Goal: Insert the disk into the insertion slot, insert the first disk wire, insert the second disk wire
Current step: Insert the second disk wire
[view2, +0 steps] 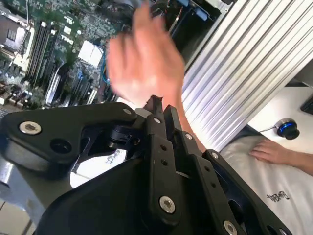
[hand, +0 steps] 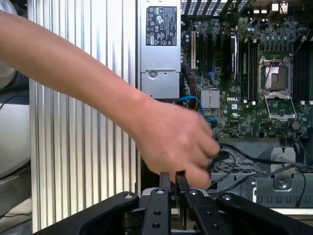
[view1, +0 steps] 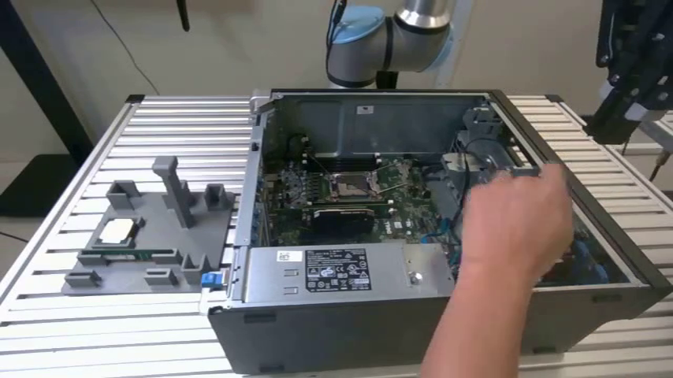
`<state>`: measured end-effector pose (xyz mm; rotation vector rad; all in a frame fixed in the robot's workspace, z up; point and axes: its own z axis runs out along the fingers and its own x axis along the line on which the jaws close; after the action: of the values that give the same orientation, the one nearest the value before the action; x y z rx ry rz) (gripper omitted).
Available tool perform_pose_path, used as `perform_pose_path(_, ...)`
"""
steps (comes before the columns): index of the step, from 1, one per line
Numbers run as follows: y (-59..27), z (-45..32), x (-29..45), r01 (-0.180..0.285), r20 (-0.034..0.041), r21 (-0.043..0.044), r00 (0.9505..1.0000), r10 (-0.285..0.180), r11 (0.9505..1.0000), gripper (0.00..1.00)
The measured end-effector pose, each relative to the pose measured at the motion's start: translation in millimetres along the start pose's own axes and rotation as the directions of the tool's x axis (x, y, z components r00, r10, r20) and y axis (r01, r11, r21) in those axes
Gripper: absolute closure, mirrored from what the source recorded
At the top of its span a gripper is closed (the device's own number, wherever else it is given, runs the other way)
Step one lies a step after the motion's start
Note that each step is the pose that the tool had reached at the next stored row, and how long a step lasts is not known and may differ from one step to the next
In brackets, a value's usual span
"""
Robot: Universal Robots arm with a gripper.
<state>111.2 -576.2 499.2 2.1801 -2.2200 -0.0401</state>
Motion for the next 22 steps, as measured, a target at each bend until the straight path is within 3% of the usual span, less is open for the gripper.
perform_pose_path(4,0.0,0.0,0.0,0.0,-0.0001,0.0,1.0,0.0,1.0,0.76)
perform_pose_path(5,0.0,0.0,0.0,0.0,-0.0001,0.0,1.0,0.0,1.0,0.89)
perform_pose_path(22,0.0,0.0,0.0,0.0,-0.0001,0.0,1.0,0.0,1.0,0.88)
